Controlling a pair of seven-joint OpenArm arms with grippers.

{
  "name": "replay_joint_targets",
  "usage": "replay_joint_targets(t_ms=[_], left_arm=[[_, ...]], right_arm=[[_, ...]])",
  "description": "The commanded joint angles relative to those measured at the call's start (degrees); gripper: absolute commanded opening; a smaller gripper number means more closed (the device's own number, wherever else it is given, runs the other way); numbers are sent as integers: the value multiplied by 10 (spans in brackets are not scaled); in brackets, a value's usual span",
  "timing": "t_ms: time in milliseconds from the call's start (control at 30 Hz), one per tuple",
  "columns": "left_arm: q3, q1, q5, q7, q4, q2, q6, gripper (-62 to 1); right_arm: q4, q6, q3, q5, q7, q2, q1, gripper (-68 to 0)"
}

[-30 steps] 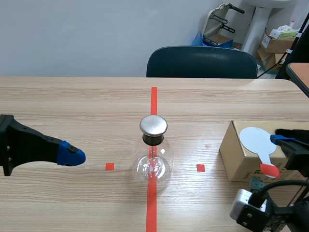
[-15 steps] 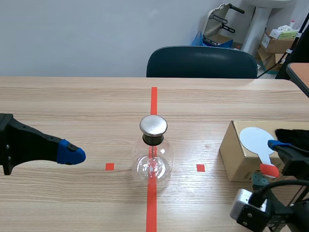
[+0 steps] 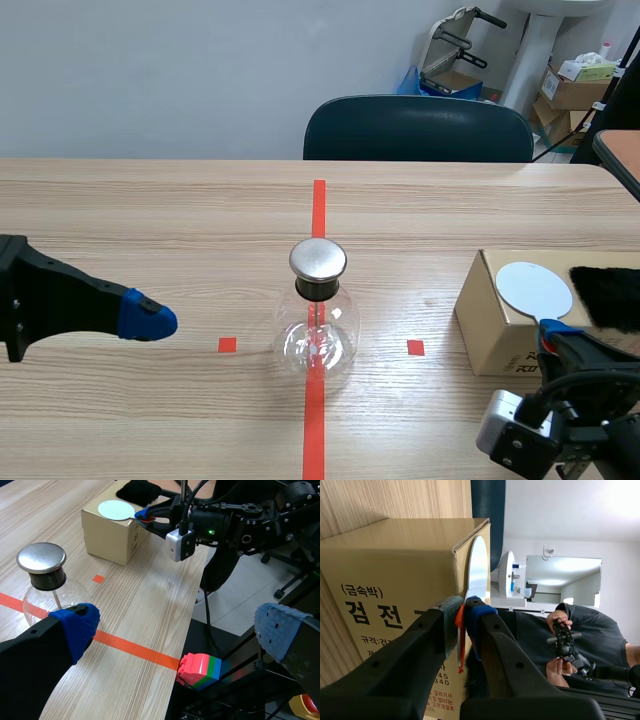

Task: Do the electroscope experiment

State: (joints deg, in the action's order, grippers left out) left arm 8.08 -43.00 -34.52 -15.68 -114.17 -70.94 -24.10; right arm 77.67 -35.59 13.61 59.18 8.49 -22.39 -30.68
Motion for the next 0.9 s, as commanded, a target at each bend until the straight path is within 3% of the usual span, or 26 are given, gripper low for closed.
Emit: replay_joint_targets(t_ms=[0,867], left_arm=[[-1,-1,-2,-8,-14,3,-3,14],[-1,-1,0,-9,-14,3,26,14]], right_arm=[[8,-4,-4,3,-1,-8,3,-664],[8,-4,-4,5,0,-8,3,-664]])
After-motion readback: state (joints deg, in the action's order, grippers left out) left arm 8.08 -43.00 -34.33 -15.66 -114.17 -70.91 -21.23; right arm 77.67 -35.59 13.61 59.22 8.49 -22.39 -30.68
